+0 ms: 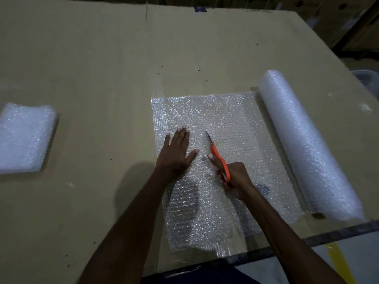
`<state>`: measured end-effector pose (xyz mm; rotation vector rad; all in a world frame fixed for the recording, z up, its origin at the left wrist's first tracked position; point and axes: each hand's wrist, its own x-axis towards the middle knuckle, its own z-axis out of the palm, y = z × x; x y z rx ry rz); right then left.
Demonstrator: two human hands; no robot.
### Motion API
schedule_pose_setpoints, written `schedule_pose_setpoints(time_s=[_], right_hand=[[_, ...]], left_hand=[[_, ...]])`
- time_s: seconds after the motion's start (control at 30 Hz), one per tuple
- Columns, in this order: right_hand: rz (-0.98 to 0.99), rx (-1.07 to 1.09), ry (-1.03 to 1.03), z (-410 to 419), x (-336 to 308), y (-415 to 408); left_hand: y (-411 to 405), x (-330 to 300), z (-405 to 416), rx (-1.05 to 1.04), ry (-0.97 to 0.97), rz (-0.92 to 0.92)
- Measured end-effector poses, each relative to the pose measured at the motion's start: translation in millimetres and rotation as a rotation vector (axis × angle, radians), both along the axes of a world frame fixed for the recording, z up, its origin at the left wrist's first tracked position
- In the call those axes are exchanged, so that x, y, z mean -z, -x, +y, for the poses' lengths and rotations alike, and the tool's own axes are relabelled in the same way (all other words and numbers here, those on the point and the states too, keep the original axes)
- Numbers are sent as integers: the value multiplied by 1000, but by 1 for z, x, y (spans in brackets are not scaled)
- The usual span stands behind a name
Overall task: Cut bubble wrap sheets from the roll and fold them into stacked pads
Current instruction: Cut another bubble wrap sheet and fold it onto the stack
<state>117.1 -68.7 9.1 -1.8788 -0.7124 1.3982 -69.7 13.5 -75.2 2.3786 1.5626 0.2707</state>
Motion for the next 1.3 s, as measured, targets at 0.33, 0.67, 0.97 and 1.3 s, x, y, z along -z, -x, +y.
schedule_pose_setpoints(time_s=[0.33,0.67,0.97,1.3], right_hand=[[42,-30,-14,8,2,1],[56,-54,27,10,3,-2],[42,-27,34,28,-4,0],[56,1,11,31,-4,3]], left_hand=[[0,0,-2,-6,15,2],[4,-15,44,-43,-82,-18],[12,1,58,-20,-19,3],[13,3,59,-21,8,-10]])
